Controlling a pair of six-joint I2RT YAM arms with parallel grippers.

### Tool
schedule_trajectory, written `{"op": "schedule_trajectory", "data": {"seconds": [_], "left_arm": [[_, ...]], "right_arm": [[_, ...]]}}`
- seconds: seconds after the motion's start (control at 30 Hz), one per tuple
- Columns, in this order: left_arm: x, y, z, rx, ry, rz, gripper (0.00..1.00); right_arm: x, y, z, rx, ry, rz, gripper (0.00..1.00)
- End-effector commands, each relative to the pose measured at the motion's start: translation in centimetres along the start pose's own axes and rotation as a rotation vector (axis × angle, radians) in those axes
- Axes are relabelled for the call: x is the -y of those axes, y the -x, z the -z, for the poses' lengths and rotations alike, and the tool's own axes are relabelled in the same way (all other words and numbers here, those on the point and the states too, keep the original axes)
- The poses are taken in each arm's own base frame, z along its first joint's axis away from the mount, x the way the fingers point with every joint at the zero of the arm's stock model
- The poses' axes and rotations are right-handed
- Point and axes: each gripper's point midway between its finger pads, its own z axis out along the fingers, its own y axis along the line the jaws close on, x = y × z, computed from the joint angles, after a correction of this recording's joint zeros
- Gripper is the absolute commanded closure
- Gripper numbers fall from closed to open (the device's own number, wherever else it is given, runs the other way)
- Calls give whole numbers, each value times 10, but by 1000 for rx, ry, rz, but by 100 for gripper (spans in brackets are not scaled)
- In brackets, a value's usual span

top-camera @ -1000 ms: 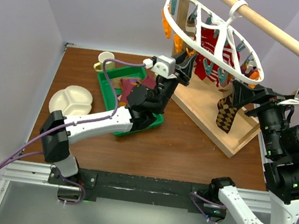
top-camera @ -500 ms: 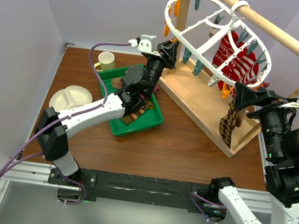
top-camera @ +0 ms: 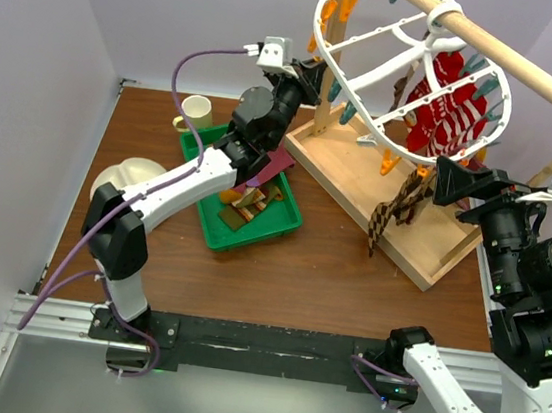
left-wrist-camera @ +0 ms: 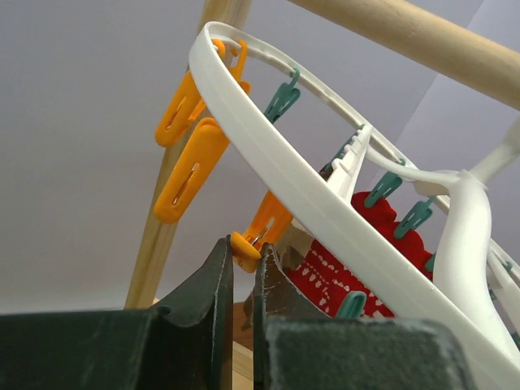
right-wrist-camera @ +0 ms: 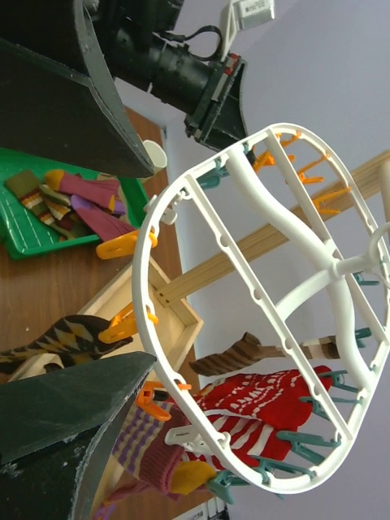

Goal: Remove the socks clipped to the hanger
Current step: Adjust the hanger on the clothesline.

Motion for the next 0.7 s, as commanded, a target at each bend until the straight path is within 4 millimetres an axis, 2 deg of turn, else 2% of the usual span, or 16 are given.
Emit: {"op": "schedule_trajectory", "data": {"seconds": [0.0, 0.23, 0.47, 0.67], "left_arm": [[-8, 4, -19, -6, -1, 9, 100], [-23, -3, -43, -29, 11, -6, 100], [-27, -10, -54, -56, -2, -13, 100], [-32, -15, -67, -89, -4, -27, 100]], "right_arm": [[4, 5, 6, 14, -19, 19, 8], [16, -16, 2, -30, -59, 34, 8], [51, -49, -1, -78, -229, -2, 6], [47, -64, -7, -114, -190, 14, 7]]}}
